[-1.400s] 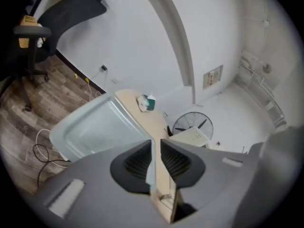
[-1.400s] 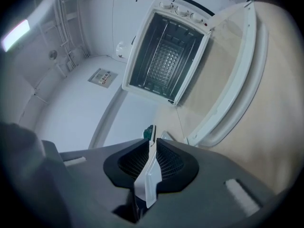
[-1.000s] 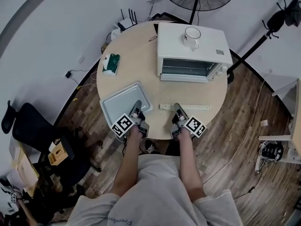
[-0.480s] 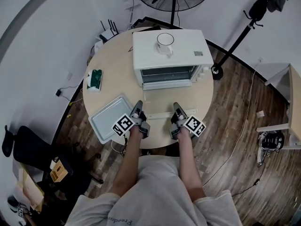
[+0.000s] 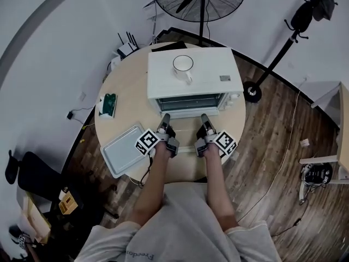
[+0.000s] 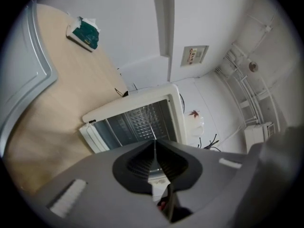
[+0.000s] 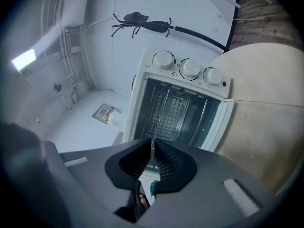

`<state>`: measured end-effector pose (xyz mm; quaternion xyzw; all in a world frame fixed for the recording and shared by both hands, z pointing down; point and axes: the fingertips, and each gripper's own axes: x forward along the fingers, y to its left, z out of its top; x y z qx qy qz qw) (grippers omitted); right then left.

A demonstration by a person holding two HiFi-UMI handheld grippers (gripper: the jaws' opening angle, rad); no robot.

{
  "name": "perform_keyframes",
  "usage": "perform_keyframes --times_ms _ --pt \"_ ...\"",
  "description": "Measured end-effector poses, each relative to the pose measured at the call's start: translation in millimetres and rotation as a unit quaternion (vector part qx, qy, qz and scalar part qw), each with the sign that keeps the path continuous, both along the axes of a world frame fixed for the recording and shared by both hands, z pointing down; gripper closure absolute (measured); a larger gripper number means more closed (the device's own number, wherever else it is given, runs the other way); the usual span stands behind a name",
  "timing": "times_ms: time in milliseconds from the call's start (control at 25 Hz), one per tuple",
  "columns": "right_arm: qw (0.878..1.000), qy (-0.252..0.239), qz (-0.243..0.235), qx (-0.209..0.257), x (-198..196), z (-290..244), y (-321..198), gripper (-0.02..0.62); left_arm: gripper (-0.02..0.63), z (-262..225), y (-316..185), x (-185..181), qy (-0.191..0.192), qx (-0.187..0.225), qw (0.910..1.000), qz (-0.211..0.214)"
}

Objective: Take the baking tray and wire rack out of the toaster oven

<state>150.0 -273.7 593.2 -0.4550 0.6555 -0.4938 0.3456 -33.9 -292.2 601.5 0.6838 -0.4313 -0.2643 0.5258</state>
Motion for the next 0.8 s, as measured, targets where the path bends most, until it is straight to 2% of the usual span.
perform_keyframes --times_ms 160,240,400,800 --pt "1.0 -0.02 -0.006 0.001 3.5 0.6 -28.9 0.589 0.548 2.7 -24.2 15.7 0.029 0.001 0.9995 -0.012" --pt "1.0 -0.03 -0.006 -0.004 6.5 4.1 -40.5 0.551 0.54 7.1 -33.2 18.7 0.042 -0.004 0.9988 -0.024" --pt "0.999 -0.046 0.001 -0.004 15.7 7.6 -64.4 0.542 0.517 7.3 -51.7 19.1 0.068 0.001 0.9963 -0.053" --pt "0.996 -0.088 0.008 -0.002 16.4 12.3 -105.1 0.534 0.511 9.2 -88.6 14.3 0.097 0.015 0.9901 -0.1"
